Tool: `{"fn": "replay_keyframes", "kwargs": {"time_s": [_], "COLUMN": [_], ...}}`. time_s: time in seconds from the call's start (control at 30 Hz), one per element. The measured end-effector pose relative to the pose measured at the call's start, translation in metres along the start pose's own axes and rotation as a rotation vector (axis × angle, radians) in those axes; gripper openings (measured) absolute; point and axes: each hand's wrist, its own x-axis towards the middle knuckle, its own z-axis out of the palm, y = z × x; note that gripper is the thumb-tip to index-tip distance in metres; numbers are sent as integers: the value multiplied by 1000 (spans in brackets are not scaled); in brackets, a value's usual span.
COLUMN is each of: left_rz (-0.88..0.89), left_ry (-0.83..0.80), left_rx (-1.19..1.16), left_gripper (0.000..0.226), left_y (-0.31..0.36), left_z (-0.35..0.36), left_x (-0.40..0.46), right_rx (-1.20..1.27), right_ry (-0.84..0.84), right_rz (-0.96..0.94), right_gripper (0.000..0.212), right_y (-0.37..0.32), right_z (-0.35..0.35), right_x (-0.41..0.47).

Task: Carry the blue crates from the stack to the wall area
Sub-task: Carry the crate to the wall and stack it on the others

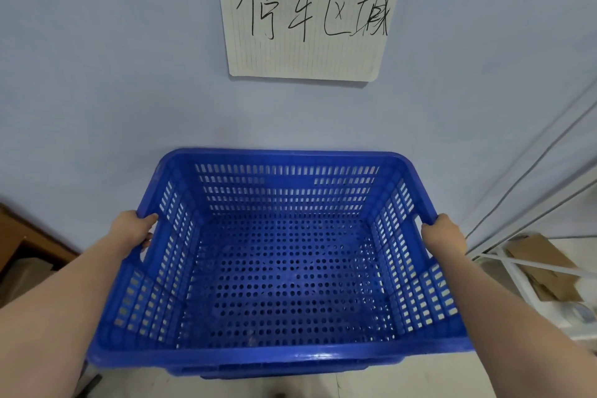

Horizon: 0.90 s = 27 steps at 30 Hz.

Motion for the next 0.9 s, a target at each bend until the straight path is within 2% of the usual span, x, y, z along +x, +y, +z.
{"fn": "replay_keyframes", "kwargs": {"time_s": [0.13, 0.23, 0.33, 0.5, 0.77, 0.9], "left_rz": [41, 50, 58, 60, 88, 83], "left_ry": [17, 38, 99, 125, 82, 51], "left_rx": [59, 153, 348, 541, 614, 607], "left_gripper": [24, 36, 49, 39, 43, 44], "left_y": [-1, 0, 6, 1, -22, -32], "left_z": [1, 2, 4, 6, -9, -17], "left_x": [-4, -6, -14, -40, -76, -92], "right_rx": [22, 60, 81, 109, 208, 15], "right_ry": [1, -12, -17, -70, -82, -54], "right_rz": [-12, -10, -22, -55, -188, -241], "right_gripper": [33, 33, 34, 36, 36, 43], "right_y": [2, 3, 2, 5, 15, 17], "right_z": [0, 0, -2, -8, -15, -11], "right_x": [0, 1, 0, -3, -11, -21]}}
